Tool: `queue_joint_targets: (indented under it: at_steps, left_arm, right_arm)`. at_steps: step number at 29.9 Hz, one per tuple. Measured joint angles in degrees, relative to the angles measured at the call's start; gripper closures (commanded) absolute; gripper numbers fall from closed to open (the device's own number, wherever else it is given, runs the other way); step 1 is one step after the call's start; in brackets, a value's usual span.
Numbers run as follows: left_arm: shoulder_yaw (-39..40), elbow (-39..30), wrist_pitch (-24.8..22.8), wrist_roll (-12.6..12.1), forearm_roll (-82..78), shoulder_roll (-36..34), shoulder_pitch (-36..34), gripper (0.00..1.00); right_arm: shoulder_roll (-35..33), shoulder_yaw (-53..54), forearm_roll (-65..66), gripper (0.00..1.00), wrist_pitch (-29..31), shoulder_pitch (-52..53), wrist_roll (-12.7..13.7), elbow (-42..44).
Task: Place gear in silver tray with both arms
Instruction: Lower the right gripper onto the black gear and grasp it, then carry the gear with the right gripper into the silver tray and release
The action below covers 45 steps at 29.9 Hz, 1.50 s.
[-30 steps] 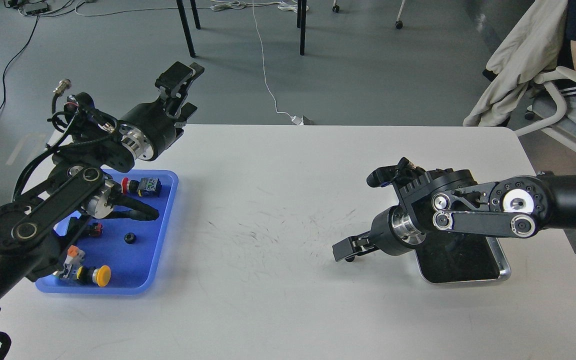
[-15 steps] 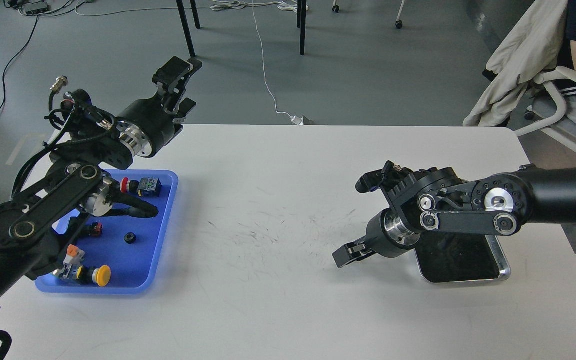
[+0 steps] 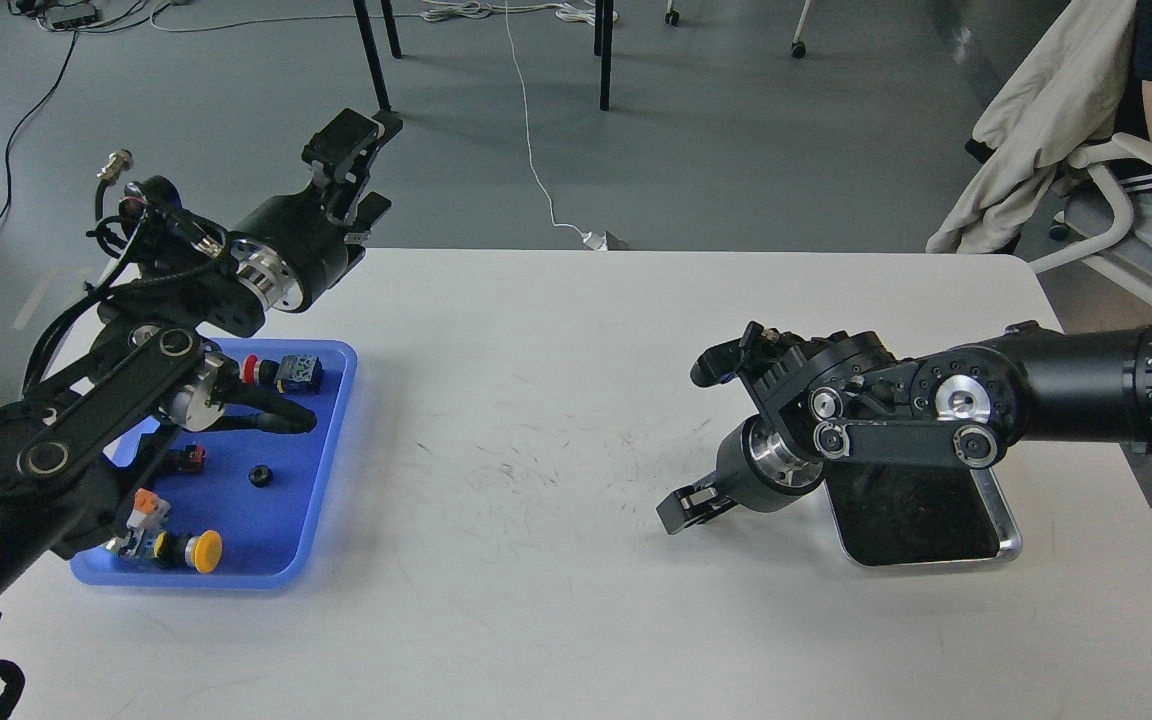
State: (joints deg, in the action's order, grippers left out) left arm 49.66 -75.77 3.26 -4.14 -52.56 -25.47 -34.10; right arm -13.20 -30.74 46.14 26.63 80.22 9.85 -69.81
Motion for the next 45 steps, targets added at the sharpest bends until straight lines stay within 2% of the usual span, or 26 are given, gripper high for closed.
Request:
queue_joint_targets:
  at_steps: [1, 3, 4, 6, 9, 17, 20, 24, 28, 32, 36, 45]
  left_arm:
    - [0.00, 0.00, 0.00, 0.00, 0.00, 0.04, 0.00, 0.02]
    - [0.00, -0.04, 0.00, 0.00, 0.00, 0.06, 0.00, 0.02]
    - [0.00, -0.06, 0.00, 0.00, 0.00, 0.06, 0.00, 0.02]
    - [0.04, -0.08, 0.00, 0.01, 0.00, 0.04, 0.00, 0.02]
    - [0.09, -0.08, 0.00, 0.01, 0.00, 0.00, 0.00, 0.02]
    - [0.15, -0.09, 0.00, 0.01, 0.00, -0.02, 0.00, 0.02]
    - [0.18, -0.09, -0.01, 0.01, 0.00, -0.03, 0.00, 0.02]
    - [0.20, -0.10, 0.00, 0.05, 0.00, -0.04, 0.00, 0.02]
    - [0.18, -0.09, -0.01, 0.05, 0.00, 0.16, 0.01, 0.02]
    - [0.10, -0.09, -0.01, 0.03, 0.00, 0.66, 0.00, 0.02]
    - [0.00, -0.08, -0.01, -0.03, -0.01, 1.36, 0.01, 0.02]
    - [-0.18, -0.08, -0.02, -0.08, -0.08, 1.26, -0.31, 0.02]
  right_arm:
    - [0.12, -0.26, 0.00, 0.56, 0.13, 0.11, 0.00, 0.06]
    - [0.50, -0.93, 0.00, 0.60, 0.36, 0.55, 0.00, 0.17]
    - [0.74, -1.26, 0.00, 0.66, 0.47, 0.79, 0.00, 0.31]
    - [1.10, -1.64, -0.02, 0.85, 0.63, 0.99, -0.04, 0.67]
    - [1.27, -1.83, -0.02, 0.98, 0.86, 1.07, -0.06, 1.10]
    - [1.28, -1.90, 0.12, 0.98, 1.37, 1.32, -0.23, 1.28]
    - [-1.06, -1.14, -0.16, 0.98, 1.41, 3.49, -0.42, 0.60]
    - [-10.24, 2.35, -0.26, 0.98, 1.38, 7.16, -0.93, -2.76]
    - [-24.13, 6.60, 0.50, 0.98, 1.37, 7.75, -1.97, -5.66]
    - [-32.36, 7.41, 4.20, 0.99, 1.36, 4.06, -5.55, -3.32]
    - [-33.20, 9.62, 7.29, 0.99, 1.36, -2.84, -7.47, 2.38]
    - [-25.76, 14.91, 8.16, 0.98, 1.37, -11.56, -7.53, 9.92]
